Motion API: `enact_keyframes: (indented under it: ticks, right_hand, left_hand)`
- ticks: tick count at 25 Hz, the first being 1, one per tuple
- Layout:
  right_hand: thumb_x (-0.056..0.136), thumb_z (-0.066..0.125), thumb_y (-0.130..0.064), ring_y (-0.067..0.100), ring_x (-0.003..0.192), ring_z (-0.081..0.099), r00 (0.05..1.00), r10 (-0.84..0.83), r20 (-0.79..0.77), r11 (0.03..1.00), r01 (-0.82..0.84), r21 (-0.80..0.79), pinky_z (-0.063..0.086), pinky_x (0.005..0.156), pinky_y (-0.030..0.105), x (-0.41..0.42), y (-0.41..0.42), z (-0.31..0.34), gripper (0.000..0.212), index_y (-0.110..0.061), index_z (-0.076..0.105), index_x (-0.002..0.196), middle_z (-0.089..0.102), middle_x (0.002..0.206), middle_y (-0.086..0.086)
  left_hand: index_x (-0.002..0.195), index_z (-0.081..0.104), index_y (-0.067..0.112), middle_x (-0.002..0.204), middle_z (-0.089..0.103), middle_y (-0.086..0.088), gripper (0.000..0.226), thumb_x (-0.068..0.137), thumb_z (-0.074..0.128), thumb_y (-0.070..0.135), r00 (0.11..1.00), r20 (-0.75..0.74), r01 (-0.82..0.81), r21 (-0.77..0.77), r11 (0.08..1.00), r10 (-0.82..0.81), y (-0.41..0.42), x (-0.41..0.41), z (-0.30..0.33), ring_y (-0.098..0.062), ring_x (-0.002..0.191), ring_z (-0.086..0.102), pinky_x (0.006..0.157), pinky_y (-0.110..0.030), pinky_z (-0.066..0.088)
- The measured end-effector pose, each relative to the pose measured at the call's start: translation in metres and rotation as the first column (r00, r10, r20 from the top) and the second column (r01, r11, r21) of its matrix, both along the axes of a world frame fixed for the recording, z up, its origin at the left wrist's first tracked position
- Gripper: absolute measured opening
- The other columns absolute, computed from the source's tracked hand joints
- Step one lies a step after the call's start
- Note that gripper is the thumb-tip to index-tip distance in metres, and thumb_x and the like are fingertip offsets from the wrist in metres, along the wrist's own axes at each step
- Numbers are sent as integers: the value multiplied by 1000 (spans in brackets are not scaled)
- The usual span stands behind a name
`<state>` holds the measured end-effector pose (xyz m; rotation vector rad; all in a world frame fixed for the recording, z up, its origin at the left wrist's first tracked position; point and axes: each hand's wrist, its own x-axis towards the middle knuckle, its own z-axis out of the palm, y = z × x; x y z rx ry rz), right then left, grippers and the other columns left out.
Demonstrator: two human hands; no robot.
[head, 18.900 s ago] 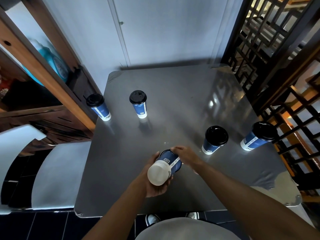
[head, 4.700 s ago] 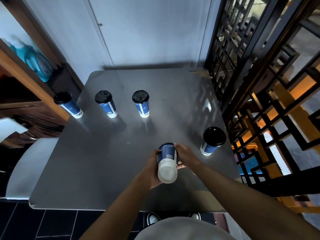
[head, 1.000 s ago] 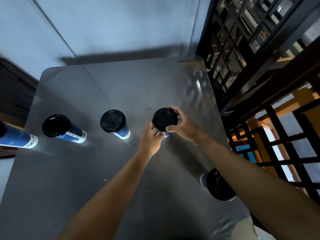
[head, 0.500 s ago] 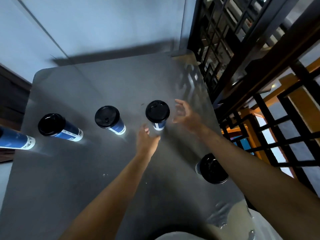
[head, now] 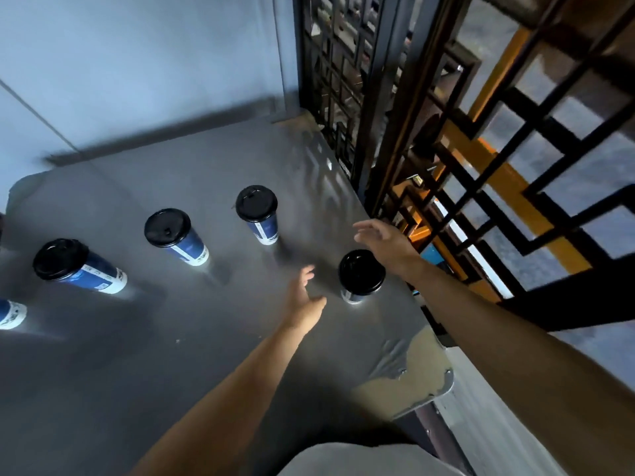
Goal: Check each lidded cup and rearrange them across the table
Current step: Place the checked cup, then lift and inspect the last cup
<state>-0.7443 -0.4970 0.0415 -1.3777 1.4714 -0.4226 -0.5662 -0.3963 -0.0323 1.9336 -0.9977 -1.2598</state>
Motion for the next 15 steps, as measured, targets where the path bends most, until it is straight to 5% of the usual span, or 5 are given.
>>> enact_keyframes:
  ticks: [6, 15]
  right_hand:
    - [98, 47, -24, 22, 129, 50, 1000, -19, -13, 1000, 19, 17, 40, 96, 28, -25, 48, -1, 50, -32, 44, 147, 50, 144, 0]
    - [89, 63, -32, 22, 125, 53, 994, 93, -49, 995, -90, 52, 41, 97, 31, -39, 48, -21, 65, -23, 36, 148, 51, 144, 2]
  left_hand:
    - [153, 41, 15, 151, 49, -2, 84, 78, 71, -6, 992, 20, 130, -111, 985, -128, 15, -33, 17, -16, 140, 45, 111, -28, 39]
    - [128, 55, -8, 120, 63, -15, 48, 82, 60, -20, 997, 68, -41, -101, 994, 48, 8, -73, 24, -18, 103, 56, 67, 2, 42]
